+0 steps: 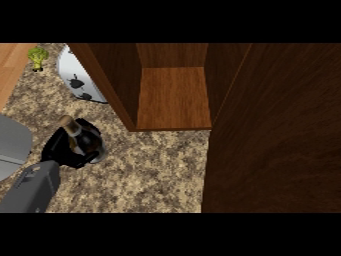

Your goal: Pick up the wine, place it into the cabinet and close the cabinet

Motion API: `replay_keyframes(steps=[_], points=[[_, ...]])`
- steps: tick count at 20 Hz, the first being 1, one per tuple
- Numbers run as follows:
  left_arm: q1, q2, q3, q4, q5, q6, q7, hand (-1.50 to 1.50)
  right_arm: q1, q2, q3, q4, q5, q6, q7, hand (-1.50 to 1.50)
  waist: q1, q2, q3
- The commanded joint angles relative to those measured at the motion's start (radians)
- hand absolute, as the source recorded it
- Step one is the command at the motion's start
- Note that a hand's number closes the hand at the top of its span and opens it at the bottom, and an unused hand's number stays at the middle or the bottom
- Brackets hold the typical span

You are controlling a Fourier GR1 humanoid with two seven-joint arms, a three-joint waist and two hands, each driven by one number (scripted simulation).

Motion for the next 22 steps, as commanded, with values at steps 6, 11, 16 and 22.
replay_keyframes(steps=[6,11,16,22], points=[[0.142,-0.068,0.056,-0.1,0.057,0.137,-0.198,1.5,0.034,-0.02,-0.017,-0.171,-0.063,-0.003,0.077,-1.5,0.027,-0.008,0.0],[0.284,-0.167,0.069,-0.257,0.105,0.212,-0.272,1.5,0.025,-0.008,-0.007,-0.193,-0.032,-0.031,0.111,-1.5,0.038,-0.013,0.001],[0.352,-0.247,0.004,-0.53,0.151,0.182,-0.173,1.5,0.049,-0.015,-0.021,-0.186,-0.056,-0.018,0.084,-1.5,0.034,-0.011,0.002],[0.475,-0.264,-0.18,-0.813,0.232,0.266,-0.009,1.5,0.058,0.0,0.014,-0.177,-0.026,-0.023,0.076,-1.5,0.033,-0.016,0.003]])
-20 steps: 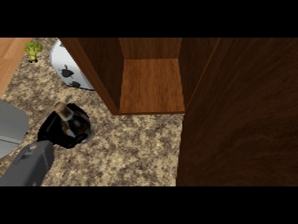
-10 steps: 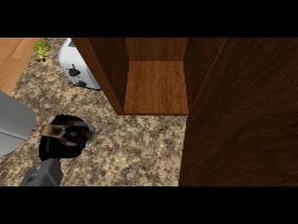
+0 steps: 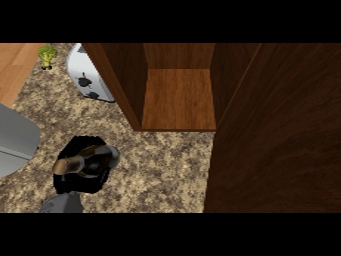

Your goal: Pick up the wine, place it into the cabinet and close the cabinet

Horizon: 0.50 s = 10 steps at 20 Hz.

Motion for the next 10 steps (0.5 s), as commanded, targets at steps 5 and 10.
replay_keyframes(steps=[5,10], points=[[0.099,-0.015,-0.319,-0.393,0.124,0.276,0.206,1.5,0.036,-0.002,-0.01,-0.145,-0.055,-0.006,0.049,-1.5,-0.01,0.002,-0.001],[0.056,-0.015,-0.428,-0.574,0.112,0.464,0.368,1.5,0.073,-0.025,-0.043,-0.198,-0.101,0.018,0.059,-1.5,-0.023,0.005,-0.001]])
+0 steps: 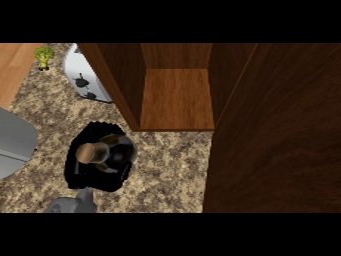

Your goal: Pick up the wine, place it into the cabinet and close the cabinet

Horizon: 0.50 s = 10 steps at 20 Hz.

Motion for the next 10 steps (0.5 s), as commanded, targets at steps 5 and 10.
replay_keyframes(steps=[5,10], points=[[-0.106,-0.002,-0.215,-0.211,0.019,0.364,0.216,1.5,0.093,-0.022,0.002,-0.223,-0.056,0.006,0.076,-1.5,-0.019,0.003,-0.001],[-0.259,-0.002,-0.27,-0.129,0.054,0.538,0.277,1.5,0.042,-0.011,-0.055,-0.158,-0.104,0.019,0.055,-1.5,-0.016,0.01,-0.001]])
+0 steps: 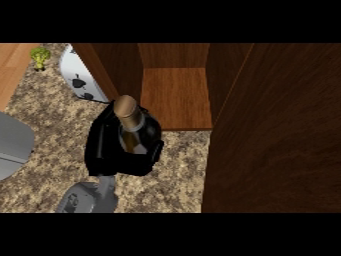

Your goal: Pick up the wine, place it into the cabinet and close the cabinet

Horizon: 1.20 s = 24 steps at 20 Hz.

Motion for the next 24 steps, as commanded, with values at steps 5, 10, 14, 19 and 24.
replay_keyframes(steps=[5,10,14,19,24], points=[[-0.096,0.0,-0.041,0.118,0.001,0.105,0.014,1.5,0.115,-0.023,-0.026,-0.227,-0.081,0.03,0.037,-1.5,-0.001,0.002,0.0],[-0.286,0.0,-0.046,0.283,0.023,0.245,0.015,1.5,0.08,-0.018,-0.055,-0.203,-0.124,0.042,0.043,-1.5,-0.015,0.006,0.0],[-0.228,0.0,-0.102,0.378,0.092,0.215,-0.108,1.5,0.071,-0.013,-0.047,-0.221,-0.125,0.04,0.07,-1.5,-0.012,0.006,-0.001],[-0.268,0.0,-0.065,0.455,0.144,0.166,-0.14,1.5,0.111,-0.008,-0.044,-0.206,-0.124,0.071,0.037,-1.5,-0.005,0.004,-0.001],[-0.292,0.0,-0.119,0.611,0.257,0.167,-0.3,1.5,0.103,0.014,-0.014,-0.187,-0.085,0.061,0.048,-1.5,-0.011,0.006,-0.002]])
